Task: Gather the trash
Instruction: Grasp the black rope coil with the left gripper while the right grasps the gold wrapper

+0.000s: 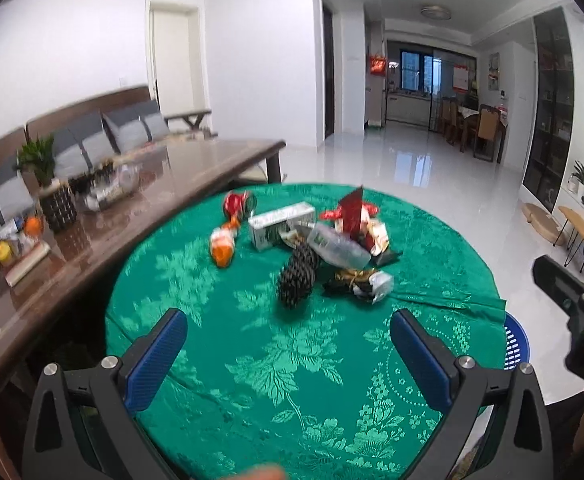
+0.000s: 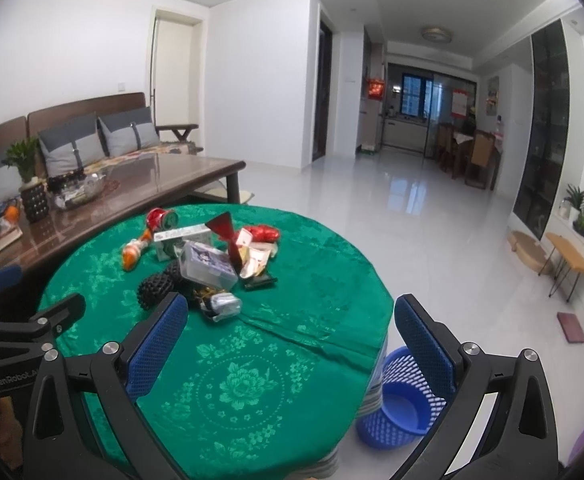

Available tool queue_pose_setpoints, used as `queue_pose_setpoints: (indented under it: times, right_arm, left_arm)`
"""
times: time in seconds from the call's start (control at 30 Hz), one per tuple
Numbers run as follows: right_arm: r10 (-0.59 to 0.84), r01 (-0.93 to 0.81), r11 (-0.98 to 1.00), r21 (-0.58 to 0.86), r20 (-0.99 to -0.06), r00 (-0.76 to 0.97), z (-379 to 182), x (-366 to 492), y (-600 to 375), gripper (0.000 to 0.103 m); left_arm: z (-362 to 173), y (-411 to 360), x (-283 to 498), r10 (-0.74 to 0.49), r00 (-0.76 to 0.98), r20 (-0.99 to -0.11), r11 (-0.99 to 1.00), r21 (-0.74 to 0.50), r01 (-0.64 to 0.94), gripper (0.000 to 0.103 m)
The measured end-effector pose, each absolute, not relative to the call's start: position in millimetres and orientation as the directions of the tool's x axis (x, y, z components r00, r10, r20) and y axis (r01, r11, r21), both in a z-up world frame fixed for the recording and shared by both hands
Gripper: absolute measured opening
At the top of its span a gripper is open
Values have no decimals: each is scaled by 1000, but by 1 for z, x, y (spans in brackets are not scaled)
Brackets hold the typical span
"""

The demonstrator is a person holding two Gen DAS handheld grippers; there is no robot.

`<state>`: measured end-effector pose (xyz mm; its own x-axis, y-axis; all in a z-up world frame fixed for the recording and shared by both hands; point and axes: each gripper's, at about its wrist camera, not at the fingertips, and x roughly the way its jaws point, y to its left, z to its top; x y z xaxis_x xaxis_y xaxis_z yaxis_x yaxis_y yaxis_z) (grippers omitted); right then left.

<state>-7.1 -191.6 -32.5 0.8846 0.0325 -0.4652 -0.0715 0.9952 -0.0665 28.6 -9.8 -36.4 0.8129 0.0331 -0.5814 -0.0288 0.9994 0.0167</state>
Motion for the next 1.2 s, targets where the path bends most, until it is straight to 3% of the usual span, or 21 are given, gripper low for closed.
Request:
queue_pose_setpoints:
  times: [0.2, 0.53, 0.7, 0.97, 1.2]
  right_arm:
    - [41, -76, 996, -54, -478, 878, -45, 5, -196, 103]
    - [108, -132, 991, -1, -571, 814, -97, 37, -203, 103]
    - [113, -146, 989, -5, -607, 787, -112, 48, -205, 103]
    - [100, -174, 983, -58, -622, 776, -119, 71, -204, 103]
    - [83, -244, 952, -188, -608, 790, -123, 102, -184, 103]
  left_arm:
    - [-61, 5, 47, 53, 766, -640, 997, -10, -78, 103]
    - [-93, 9, 84, -103, 707, -700, 993, -112, 34, 103]
    - [-100, 11, 123, -135, 698, -703, 991, -91, 99, 103]
    - [-116, 20, 166, -145, 676, -723, 988, -73, 135, 103]
    - [-128, 26, 176, -154, 679, -718, 987, -80, 140, 102]
